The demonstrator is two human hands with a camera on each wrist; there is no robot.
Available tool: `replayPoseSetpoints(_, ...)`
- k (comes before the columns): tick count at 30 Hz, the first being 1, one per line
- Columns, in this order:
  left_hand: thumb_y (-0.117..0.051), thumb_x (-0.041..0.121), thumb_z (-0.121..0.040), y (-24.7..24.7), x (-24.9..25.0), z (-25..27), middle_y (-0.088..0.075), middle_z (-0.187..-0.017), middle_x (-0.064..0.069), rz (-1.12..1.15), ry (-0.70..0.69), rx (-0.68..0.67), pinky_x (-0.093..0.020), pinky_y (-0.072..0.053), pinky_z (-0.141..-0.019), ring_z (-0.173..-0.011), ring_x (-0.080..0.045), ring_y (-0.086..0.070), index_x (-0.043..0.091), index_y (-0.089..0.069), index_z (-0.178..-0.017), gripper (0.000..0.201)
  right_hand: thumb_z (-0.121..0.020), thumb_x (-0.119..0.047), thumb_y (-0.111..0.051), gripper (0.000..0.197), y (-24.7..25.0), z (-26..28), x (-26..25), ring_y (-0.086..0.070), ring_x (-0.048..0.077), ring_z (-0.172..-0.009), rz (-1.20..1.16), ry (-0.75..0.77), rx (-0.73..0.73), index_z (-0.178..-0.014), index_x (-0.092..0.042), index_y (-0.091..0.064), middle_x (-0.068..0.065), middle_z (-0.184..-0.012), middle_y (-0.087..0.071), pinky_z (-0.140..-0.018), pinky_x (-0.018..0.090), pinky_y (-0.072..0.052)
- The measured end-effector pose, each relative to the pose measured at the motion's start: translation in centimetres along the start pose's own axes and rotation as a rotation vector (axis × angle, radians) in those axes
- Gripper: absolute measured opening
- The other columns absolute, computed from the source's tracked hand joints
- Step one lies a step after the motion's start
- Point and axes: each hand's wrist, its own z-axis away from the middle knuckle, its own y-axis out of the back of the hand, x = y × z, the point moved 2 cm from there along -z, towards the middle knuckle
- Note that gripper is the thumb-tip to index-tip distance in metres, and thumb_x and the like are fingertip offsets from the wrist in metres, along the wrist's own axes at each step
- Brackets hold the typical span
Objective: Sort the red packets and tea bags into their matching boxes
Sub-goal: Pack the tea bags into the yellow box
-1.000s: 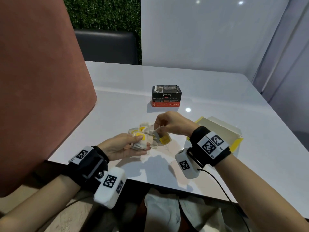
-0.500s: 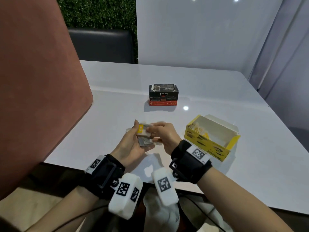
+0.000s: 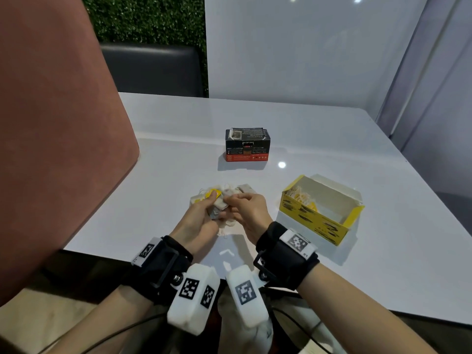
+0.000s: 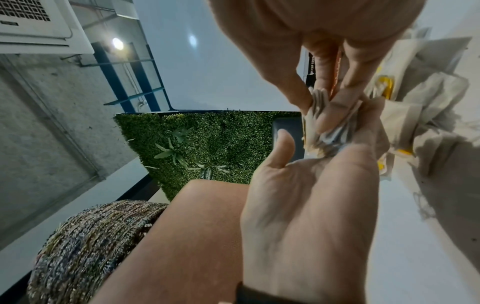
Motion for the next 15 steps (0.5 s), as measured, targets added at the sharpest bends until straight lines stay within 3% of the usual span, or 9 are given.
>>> replayPoseSetpoints(2,-0.035,0.016,-0.101,-0.1,-0.1,0.0,-0.059,-0.101,-0.017,0.002,-0.007,0.002,-0.021,-0.050,-0.054,-0.048,-0.010,-0.060,0.003,-0.056,-0.088,0.028,-0.084,0.002,-0.060,0.012,0.0,0.1,0.2,-0.064,0.028,-0.060,-0.006,0.012,-0.008,-0.073,0.001,-0.059,0.017,-0.070,-0.062,-0.066,0.032,-0.058)
replayPoseSetpoints(5,-0.037,0.012,-0.100,0.1,-0.2,-0.2,-0.057,-0.101,-0.020,-0.011,-0.027,0.015,-0.019,-0.049,-0.048,-0.052,-0.011,-0.062,0.001,-0.054,-0.085,0.025,-0.083,-0.002,-0.062,0.007,0.1,-0.1,0.6,-0.065,0.031,-0.063,0.092,0.046,-0.002,-0.080,0.004,-0.061,0.015,-0.068,-0.063,-0.077,0.039,-0.056)
replayPoseSetpoints(6,-0.038,0.011,-0.099,0.1,-0.3,-0.3,-0.057,-0.103,-0.021,-0.040,-0.025,0.017,-0.021,-0.052,-0.052,-0.059,-0.014,-0.064,0.000,-0.053,-0.085,0.024,-0.082,-0.003,-0.063,0.008,0.2,-0.2,0.8,-0.064,0.031,-0.063,0.126,0.050,0.006,-0.078,0.004,-0.062,0.015,-0.068,-0.063,-0.080,0.042,-0.056)
replayPoseSetpoints(8,-0.040,0.009,-0.098,0.3,-0.5,-0.5,-0.056,-0.112,-0.028,-0.137,-0.015,0.003,-0.036,-0.058,-0.078,-0.089,-0.029,-0.065,-0.004,-0.055,-0.093,0.021,-0.079,-0.008,-0.066,0.015,0.2,-0.2,1.0,-0.063,0.028,-0.063,0.198,0.068,0.022,-0.065,-0.004,-0.062,0.010,-0.063,-0.061,-0.083,0.048,-0.055)
replayPoseSetpoints(9,-0.040,0.007,-0.098,0.3,-0.5,-0.5,-0.056,-0.115,-0.029,-0.182,-0.017,-0.007,-0.039,-0.056,-0.085,-0.099,-0.034,-0.061,-0.005,-0.055,-0.100,0.019,-0.077,-0.011,-0.068,0.018,0.2,-0.2,1.0,-0.062,0.027,-0.065,0.236,0.079,0.023,-0.060,-0.008,-0.061,0.008,-0.062,-0.060,-0.083,0.050,-0.055)
replayPoseSetpoints(12,-0.039,0.000,-0.096,0.4,0.2,-0.4,-0.065,-0.103,-0.021,-0.331,-0.026,-0.002,-0.026,-0.057,-0.071,-0.087,-0.023,-0.065,-0.006,-0.058,-0.100,0.021,-0.081,-0.015,-0.066,0.019,0.7,0.1,-0.4,-0.058,0.021,-0.064,0.388,0.100,-0.053,-0.064,-0.009,-0.060,0.007,-0.066,-0.058,-0.072,0.039,-0.055)
replayPoseSetpoints(14,-0.041,-0.002,-0.095,0.4,1.0,-0.3,-0.068,-0.100,-0.019,-0.461,-0.026,-0.045,-0.027,-0.048,-0.072,-0.088,-0.023,-0.063,-0.003,-0.059,-0.107,0.022,-0.085,-0.022,-0.064,0.017,1.5,0.6,-2.5,-0.056,0.017,-0.068,0.612,0.147,-0.118,-0.082,-0.005,-0.062,0.008,-0.077,-0.059,-0.066,0.030,-0.052)
replayPoseSetpoints(15,-0.042,-0.003,-0.094,0.4,1.3,-0.3,-0.066,-0.108,-0.021,-0.516,-0.042,-0.070,-0.028,-0.047,-0.075,-0.093,-0.026,-0.062,-0.001,-0.051,-0.120,0.027,-0.084,-0.027,-0.066,0.026,2.1,0.7,-3.6,-0.058,0.018,-0.077,0.763,0.186,-0.140,-0.097,-0.005,-0.061,0.007,-0.088,-0.060,-0.071,0.031,-0.051)
